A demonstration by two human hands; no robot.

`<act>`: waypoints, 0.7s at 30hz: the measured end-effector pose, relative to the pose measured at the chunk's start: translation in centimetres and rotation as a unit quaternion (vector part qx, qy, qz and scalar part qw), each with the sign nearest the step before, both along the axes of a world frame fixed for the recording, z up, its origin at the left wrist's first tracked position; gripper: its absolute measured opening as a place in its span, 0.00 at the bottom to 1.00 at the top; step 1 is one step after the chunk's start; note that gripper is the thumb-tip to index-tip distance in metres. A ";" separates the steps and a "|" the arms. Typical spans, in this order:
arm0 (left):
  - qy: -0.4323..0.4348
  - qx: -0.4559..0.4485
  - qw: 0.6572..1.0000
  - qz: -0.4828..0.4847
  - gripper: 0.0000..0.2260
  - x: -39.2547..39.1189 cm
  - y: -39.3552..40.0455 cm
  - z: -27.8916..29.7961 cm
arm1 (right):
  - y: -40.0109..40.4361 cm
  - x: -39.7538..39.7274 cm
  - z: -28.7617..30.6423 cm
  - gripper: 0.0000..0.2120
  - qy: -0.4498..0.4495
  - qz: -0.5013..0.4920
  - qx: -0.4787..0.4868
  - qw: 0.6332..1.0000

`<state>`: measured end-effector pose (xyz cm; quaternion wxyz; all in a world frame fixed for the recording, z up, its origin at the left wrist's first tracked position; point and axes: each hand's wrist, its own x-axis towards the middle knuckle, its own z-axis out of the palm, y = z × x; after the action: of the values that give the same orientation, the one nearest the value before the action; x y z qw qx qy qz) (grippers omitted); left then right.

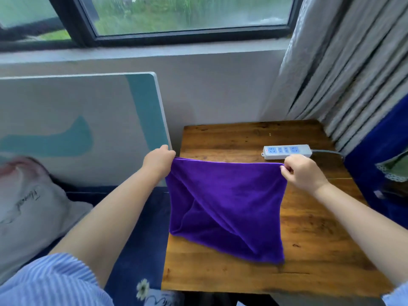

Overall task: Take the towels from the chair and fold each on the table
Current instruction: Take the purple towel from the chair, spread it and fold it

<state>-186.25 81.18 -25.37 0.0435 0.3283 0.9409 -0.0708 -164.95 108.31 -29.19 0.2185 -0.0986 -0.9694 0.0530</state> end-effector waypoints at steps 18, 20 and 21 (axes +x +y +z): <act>0.152 0.354 0.923 0.005 0.14 0.2 -0.3 9.4 | 0.9 -1.8 10.0 0.15 0.149 -0.166 -0.079 0.972; 0.167 0.405 0.899 0.011 0.13 0.1 -0.9 9.5 | 0.6 -2.0 11.1 0.13 0.226 -0.165 -0.060 0.958; 0.132 0.369 0.920 0.018 0.13 0.2 -0.9 9.5 | 0.6 -2.2 11.4 0.12 0.199 -0.158 -0.052 0.966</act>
<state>-186.09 80.30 -15.92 -0.2040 0.2916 0.9034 0.2390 -167.19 108.87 -17.75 0.4071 -0.2495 -0.8744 0.0869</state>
